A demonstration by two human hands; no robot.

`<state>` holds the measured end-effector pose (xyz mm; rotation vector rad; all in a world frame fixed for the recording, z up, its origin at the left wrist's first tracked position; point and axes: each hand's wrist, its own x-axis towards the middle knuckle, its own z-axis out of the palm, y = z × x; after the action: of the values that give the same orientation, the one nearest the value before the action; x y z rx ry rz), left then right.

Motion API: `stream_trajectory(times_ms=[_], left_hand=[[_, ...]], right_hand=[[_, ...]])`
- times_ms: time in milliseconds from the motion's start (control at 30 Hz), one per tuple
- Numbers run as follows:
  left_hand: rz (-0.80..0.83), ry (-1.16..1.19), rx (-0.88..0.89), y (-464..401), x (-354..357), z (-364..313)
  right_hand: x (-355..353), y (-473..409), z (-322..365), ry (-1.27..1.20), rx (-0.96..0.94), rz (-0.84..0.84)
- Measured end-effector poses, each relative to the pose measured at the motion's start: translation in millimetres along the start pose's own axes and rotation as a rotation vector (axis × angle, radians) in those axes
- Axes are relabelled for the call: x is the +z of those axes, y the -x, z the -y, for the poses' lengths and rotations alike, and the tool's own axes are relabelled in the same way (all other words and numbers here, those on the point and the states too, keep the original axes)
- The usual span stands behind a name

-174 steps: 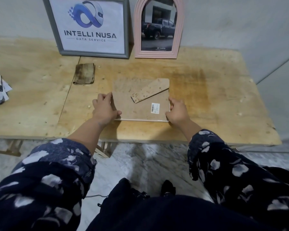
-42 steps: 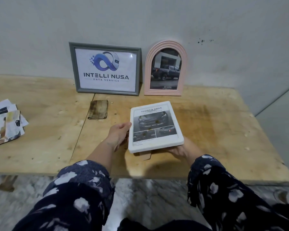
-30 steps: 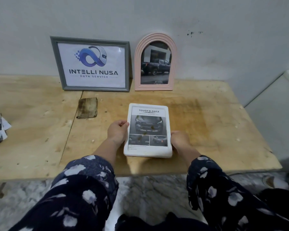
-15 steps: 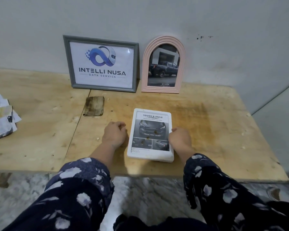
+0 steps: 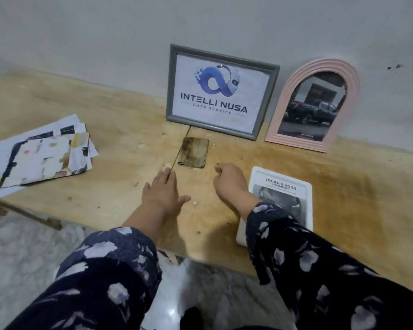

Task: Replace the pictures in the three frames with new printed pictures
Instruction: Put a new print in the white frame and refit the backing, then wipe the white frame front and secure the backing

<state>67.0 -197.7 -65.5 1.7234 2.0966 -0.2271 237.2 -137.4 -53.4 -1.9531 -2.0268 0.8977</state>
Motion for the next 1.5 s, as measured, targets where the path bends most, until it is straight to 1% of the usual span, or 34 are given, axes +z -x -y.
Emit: stream_trajectory(times_ms=[100, 267, 400, 600, 667, 733, 833, 900, 967, 1000, 1067, 1100, 1133, 1167, 1200, 1233, 1267, 1367, 1500], left_hand=[[0.013, -0.004, 0.005, -2.2, 5.4, 3.6], [0.026, 0.012, 0.001, -5.0, 4.2, 3.8], [0.033, 0.005, 0.003, -7.3, 7.6, 5.6], [0.050, 0.011, -0.011, -8.4, 8.2, 6.4], [0.056, 0.015, -0.014, -8.5, 7.7, 5.7], [0.064, 0.017, -0.014, -8.0, 6.5, 3.9], [0.084, 0.029, -0.027, -6.8, 2.0, 0.9], [0.105, 0.044, -0.042, -3.6, -3.3, -3.3], [0.068, 0.089, -0.037, 1.6, -6.4, -8.5], [0.005, 0.131, -0.020, 6.2, -7.9, -14.5], [-0.202, 0.290, -0.001, 9.8, -9.7, -25.3], [-0.292, 0.435, -0.006, 8.2, -10.3, -31.6], [-0.345, 0.614, 0.005, 10.4, -15.1, -41.9], [-0.339, 0.821, 0.008, 12.1, -20.8, -52.2], [-0.290, 1.025, 0.015, 13.7, -26.9, -62.8], [-0.233, 1.158, 0.022, 15.9, -32.7, -73.6], [-0.189, 1.232, 0.037, 17.9, -36.4, -84.8], [-0.124, 1.324, 0.059, 15.0, -39.6, -110.2], [-0.022, 1.444, 0.078, 21.0, -48.3, -144.1]], right_hand=[[13.4, -30.9, 21.3, -0.070, 0.065, -0.064], [30.9, -61.0, 40.3, -0.053, 0.217, -0.157], [49.4, -68.9, 49.9, -0.011, 0.212, -0.248], [50.1, -70.2, 54.7, -0.131, 0.204, -0.280], [43.8, -66.5, 48.2, -0.247, 0.205, -0.285], [35.2, -64.2, 42.8, -0.459, 0.223, -0.241], [17.3, -56.6, 40.1, -0.788, 0.338, -0.190], [3.2, -47.8, 35.6, -0.922, 0.377, -0.179], [-8.5, -39.5, 28.9, -1.023, 0.393, -0.146], [-15.9, -33.9, 23.6, -1.047, 0.385, -0.138], [-29.9, -25.2, 13.4, -1.044, 0.356, -0.130], [-36.6, -20.6, 9.3, -1.040, 0.340, -0.130], [-45.1, -14.1, 2.8, -1.041, 0.325, -0.130], [-50.8, -8.5, -2.2, -1.039, 0.317, -0.121], [-56.0, -2.2, -6.3, -1.030, 0.310, -0.109], [-60.6, 5.2, -10.0, -1.021, 0.302, -0.092], [-65.7, 13.4, -15.0, -1.015, 0.296, -0.079], [-77.2, 31.9, -28.5, -1.012, 0.282, -0.079], [-97.4, 51.0, -51.4, -1.081, 0.284, -0.085]])
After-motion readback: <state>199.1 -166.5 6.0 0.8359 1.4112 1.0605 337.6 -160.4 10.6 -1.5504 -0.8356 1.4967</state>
